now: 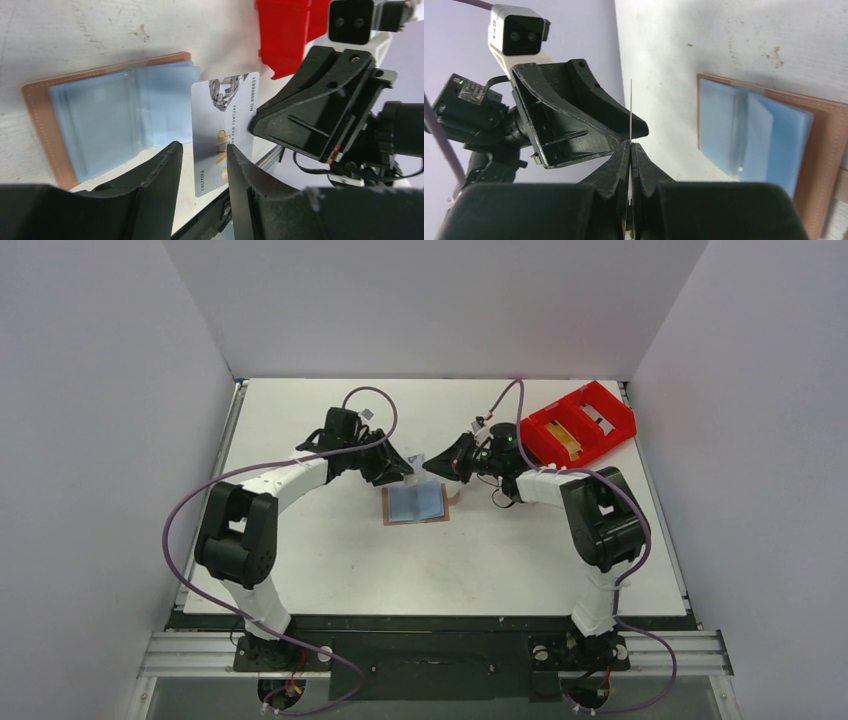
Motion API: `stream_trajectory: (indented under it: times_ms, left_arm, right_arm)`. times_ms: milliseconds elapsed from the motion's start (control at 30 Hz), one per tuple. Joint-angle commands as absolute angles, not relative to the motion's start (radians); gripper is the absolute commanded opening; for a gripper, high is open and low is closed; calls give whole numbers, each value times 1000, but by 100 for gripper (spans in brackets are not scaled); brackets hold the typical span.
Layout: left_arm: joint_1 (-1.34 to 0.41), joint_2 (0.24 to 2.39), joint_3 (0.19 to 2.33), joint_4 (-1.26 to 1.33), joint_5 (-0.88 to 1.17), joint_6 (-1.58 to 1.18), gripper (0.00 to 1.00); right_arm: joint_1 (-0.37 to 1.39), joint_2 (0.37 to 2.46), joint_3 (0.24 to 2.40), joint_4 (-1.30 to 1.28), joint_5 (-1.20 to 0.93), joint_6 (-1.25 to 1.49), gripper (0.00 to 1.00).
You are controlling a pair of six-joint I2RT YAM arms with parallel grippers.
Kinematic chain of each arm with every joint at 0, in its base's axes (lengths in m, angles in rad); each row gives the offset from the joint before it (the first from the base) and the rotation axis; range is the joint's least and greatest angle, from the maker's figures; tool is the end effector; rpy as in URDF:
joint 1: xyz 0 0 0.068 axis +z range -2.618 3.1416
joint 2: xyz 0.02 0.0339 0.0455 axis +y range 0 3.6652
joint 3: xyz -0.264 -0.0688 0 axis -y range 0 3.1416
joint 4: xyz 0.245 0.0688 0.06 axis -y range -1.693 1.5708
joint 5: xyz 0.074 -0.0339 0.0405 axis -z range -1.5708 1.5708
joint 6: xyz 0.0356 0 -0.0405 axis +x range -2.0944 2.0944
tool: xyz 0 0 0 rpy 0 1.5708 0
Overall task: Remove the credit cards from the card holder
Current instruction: Place the credit card in the storage box.
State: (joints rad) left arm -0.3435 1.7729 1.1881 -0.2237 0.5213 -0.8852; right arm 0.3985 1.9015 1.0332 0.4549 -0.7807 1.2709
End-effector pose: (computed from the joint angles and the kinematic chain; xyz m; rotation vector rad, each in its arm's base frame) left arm 0.3545 -0.1456 0.2111 -0.4227 2.5482 -1.1531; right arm 0.3596 0.1786 0.1751 0.4085 2.3295 1.7367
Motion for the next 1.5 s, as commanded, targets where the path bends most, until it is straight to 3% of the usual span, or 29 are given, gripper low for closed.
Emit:
stream_trajectory:
  times_ms: [0, 133, 300, 400, 600, 867, 933, 1033, 1100, 1167, 1200, 1233, 1467]
  left_arm:
    - [-329, 1709, 1169, -59, 600, -960, 36]
    - [-325, 1699, 1150, 12, 616, -1006, 33]
    - [-321, 1699, 1143, 46, 634, -1043, 0]
    - [-319, 1699, 1117, 118, 653, -1084, 0]
    - [-313, 1715, 1068, 272, 677, -1213, 0]
    - [-314, 1748, 1043, 424, 711, -1309, 0]
    - [-314, 1747, 1038, 429, 712, -1312, 0]
    - [-313, 1746, 1038, 426, 715, -1311, 0]
    - [-313, 1743, 1039, 413, 713, -1302, 0]
    - [-313, 1735, 1045, 373, 705, -1268, 10]
    - [-313, 1727, 1054, 355, 702, -1255, 24]
    - [-313, 1722, 1060, 309, 690, -1221, 28]
    - [-313, 1651, 1196, -154, 543, -970, 39]
  right_arm:
    - [391, 1853, 1024, 640, -821, 1372, 0]
    - [391, 1857, 1019, 665, -826, 1391, 0]
    - [391, 1854, 1019, 668, -830, 1393, 2]
    - [395, 1844, 1016, 681, -829, 1402, 25]
    - [408, 1837, 992, 775, -830, 1476, 30]
    - [419, 1862, 978, 888, -828, 1554, 25]
    - [420, 1861, 981, 889, -825, 1557, 19]
    - [415, 1852, 975, 888, -821, 1559, 3]
    - [413, 1846, 970, 886, -816, 1554, 0]
    - [408, 1833, 968, 861, -811, 1527, 0]
    - [404, 1819, 971, 819, -804, 1511, 0]
    - [402, 1810, 974, 784, -800, 1460, 0]
    - [353, 1672, 1077, 172, -642, 1077, 0]
